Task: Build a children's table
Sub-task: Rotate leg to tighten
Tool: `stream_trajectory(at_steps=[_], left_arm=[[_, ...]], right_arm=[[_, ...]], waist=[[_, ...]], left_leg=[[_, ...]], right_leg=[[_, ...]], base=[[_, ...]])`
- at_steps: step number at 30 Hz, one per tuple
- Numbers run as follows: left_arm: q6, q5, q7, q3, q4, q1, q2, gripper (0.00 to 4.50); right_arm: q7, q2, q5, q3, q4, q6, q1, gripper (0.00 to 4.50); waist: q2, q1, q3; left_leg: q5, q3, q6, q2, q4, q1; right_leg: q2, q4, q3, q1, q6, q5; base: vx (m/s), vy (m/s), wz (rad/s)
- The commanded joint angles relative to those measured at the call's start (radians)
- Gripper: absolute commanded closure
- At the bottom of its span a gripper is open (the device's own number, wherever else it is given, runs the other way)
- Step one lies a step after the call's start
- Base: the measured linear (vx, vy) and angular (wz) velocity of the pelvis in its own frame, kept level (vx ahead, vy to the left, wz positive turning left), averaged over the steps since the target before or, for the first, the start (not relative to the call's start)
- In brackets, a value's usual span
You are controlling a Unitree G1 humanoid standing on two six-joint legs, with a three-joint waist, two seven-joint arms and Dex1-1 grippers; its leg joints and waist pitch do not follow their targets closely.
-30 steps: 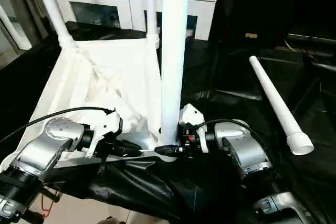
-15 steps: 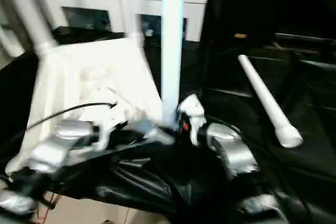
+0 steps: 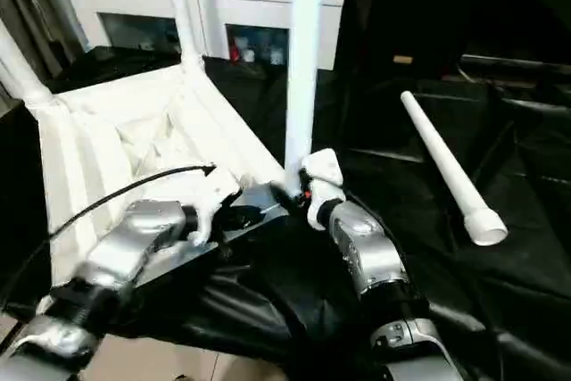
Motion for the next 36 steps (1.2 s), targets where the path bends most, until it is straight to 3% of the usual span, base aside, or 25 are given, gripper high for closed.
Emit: stream_trajectory(at_steps=[1,5,6,9,12,15,19,20,22,31,36], left_arm=[[-0.032,-0.056,-0.136,-0.055,-0.09,0.011,0.01,4.5],[-0.041,-0.068,-0.203,-0.061,-0.113,0.027,0.054,4.5],[-0.045,-0.075,-0.23,-0.062,-0.12,0.032,0.069,4.5],[-0.054,-0.11,-0.316,-0.061,-0.136,0.04,0.119,4.5],[-0.051,-0.123,-0.349,-0.059,-0.141,0.039,0.139,4.5],[-0.055,-0.128,-0.389,-0.061,-0.14,0.032,0.163,4.5],[-0.049,-0.128,-0.416,-0.07,-0.14,0.027,0.179,4.5],[-0.049,-0.129,-0.421,-0.072,-0.14,0.026,0.182,4.5],[-0.044,-0.133,-0.431,-0.076,-0.141,0.026,0.184,4.5],[-0.052,-0.125,-0.42,-0.079,-0.131,0.025,0.169,4.5],[-0.051,-0.104,-0.354,-0.065,-0.104,0.017,0.141,4.5]], right_arm=[[0.127,-0.027,-0.005,0.055,0.012,-0.008,0.005,0.7],[0.262,-0.076,0.036,0.067,-0.051,-0.02,0.019,0.7],[0.298,-0.096,0.045,0.068,-0.072,-0.032,0.022,0.7],[0.454,-0.171,0.084,0.084,-0.127,-0.037,0.031,0.7],[0.542,-0.213,0.097,0.098,-0.144,-0.04,0.036,0.7],[0.643,-0.259,0.106,0.124,-0.176,-0.024,0.048,0.7],[0.706,-0.286,0.114,0.153,-0.201,-0.009,0.054,0.7],[0.71,-0.288,0.115,0.156,-0.202,-0.013,0.055,0.98],[0.722,-0.291,0.114,0.163,-0.205,-0.006,0.055,1.08],[0.719,-0.293,0.111,0.172,-0.244,0.022,0.083,1.7],[0.66,-0.271,0.108,0.16,-0.245,0.044,0.103,1.75]], waist=[[0.002,0.002,-0.058],[0.008,0.006,-0.064],[0.008,0.009,-0.065],[0.009,0.015,-0.066],[0.012,0.033,-0.065],[0.003,0.042,-0.058],[0.003,0.046,-0.055],[0.002,0.046,-0.055],[0.004,0.047,-0.055],[0.008,0.047,-0.063],[0.009,0.048,-0.059]], left_leg=[[-0.27,-0.001,0.008,0.013,-0.073,0.003],[-0.172,0.005,0.049,0.014,-0.061,0.006],[-0.153,0.003,0.059,0.014,-0.06,0.003],[-0.135,0.005,0.078,0.014,-0.055,0.005],[-0.152,0.01,0.092,0.021,-0.053,0.01],[-0.222,0.008,0.063,0.023,-0.061,0.009],[-0.244,0.009,0.045,0.024,-0.064,0.011],[-0.24,0.008,0.043,0.022,-0.064,0.007],[-0.241,0.007,0.038,0.021,-0.064,0.006],[-0.178,0.006,0.052,0.019,-0.057,0.004],[-0.211,0.006,0.044,0.019,-0.06,0.006]], right_leg=[[-0.037,-0.078,0.033,0.044,-0.193,-0.192],[-0.032,-0.058,0.033,0.047,-0.259,0.006],[-0.033,-0.054,0.031,0.054,-0.267,0.038],[-0.031,-0.051,0.029,0.054,-0.279,0.066],[-0.031,-0.05,0.028,0.045,-0.287,0.044],[-0.037,-0.059,0.03,0.046,-0.267,-0.083],[-0.038,-0.065,0.035,0.042,-0.248,-0.145],[-0.04,-0.065,0.036,0.043,-0.242,-0.155],[-0.041,-0.066,0.035,0.043,-0.235,-0.174],[-0.036,-0.055,0.032,0.047,-0.256,-0.054],[-0.037,-0.06,0.033,0.045,-0.253,-0.093]], base=[[0.055,-0.006,0.0],[0.042,-0.002,0.01],[0.0,0.0,0.0],[0.0,0.0,0.0],[0.0,0.0,0.0],[0.0,0.0,0.0],[0.0,0.0,0.0],[0.0,0.0,0.0],[0.0,0.0,0.0],[0.0,0.0,0.0],[0.0,0.0,0.0]])
